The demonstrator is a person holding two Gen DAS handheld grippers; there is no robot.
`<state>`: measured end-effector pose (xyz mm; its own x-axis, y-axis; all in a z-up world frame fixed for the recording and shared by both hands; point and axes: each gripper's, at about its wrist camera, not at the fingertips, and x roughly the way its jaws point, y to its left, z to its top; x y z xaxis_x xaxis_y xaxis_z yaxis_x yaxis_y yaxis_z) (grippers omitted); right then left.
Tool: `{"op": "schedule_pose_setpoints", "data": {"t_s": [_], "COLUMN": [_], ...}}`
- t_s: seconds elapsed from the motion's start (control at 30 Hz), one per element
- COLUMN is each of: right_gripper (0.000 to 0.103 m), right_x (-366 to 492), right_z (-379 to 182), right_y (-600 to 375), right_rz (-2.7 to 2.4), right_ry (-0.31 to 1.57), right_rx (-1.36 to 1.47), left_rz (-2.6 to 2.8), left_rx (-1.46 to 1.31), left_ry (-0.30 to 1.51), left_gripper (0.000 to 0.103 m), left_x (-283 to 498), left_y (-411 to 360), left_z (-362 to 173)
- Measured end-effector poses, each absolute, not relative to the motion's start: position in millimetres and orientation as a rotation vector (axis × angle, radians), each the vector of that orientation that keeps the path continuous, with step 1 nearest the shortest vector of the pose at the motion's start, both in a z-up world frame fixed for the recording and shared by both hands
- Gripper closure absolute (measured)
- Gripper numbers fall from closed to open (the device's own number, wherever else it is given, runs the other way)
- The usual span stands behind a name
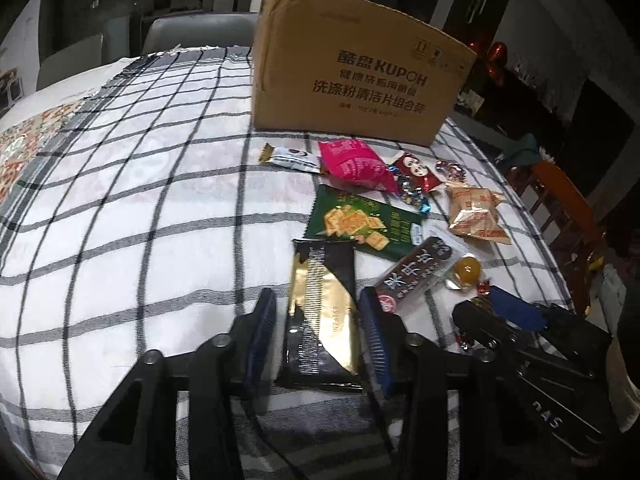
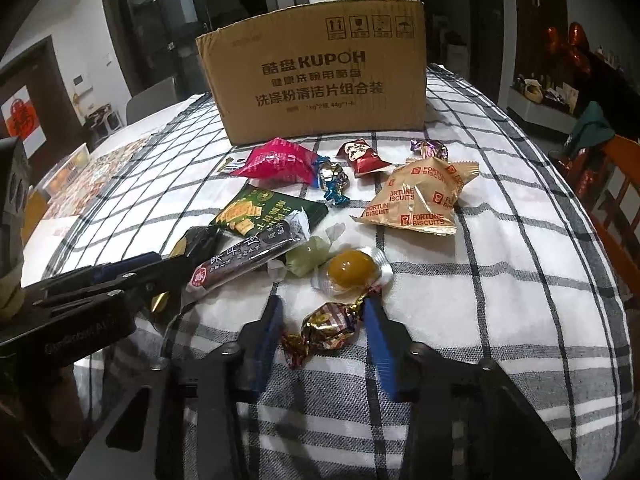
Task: Organize snacks
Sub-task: 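Lower the left tool onto the gold-and-black wafer bar and close, then release the wafer bar into the box while the right tool drops a candy in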
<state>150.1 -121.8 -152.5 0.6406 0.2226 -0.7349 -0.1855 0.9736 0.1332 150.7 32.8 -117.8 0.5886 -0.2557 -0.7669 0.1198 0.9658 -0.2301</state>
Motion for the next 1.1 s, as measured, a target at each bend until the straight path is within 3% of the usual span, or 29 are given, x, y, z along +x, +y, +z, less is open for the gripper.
{"op": "schedule_pose_setpoints", "data": {"t_s": [0.17, 0.5, 1.1], "right_gripper": [0.068, 0.069, 0.069], "right_x": [148, 134, 122], "right_z": [-150, -127, -47], "right_y": [-120, -122, -136], "right_rz": [0.232, 0.242, 0.311], "right_ry": [0.834, 0.763, 0.585], "right_rx": [0.030, 0.014, 0.033], "left_rz": [-0.241, -0.220, -0.242], "left_rx": [-0.168, -0.053, 0.032], "left_ry": [0.902, 0.855, 0.674], "left_gripper": [0.072, 0.073, 0.073], "left_x": [150, 128, 111], "left_y": [32, 22, 3], "left_z": [-118, -96, 2]}}
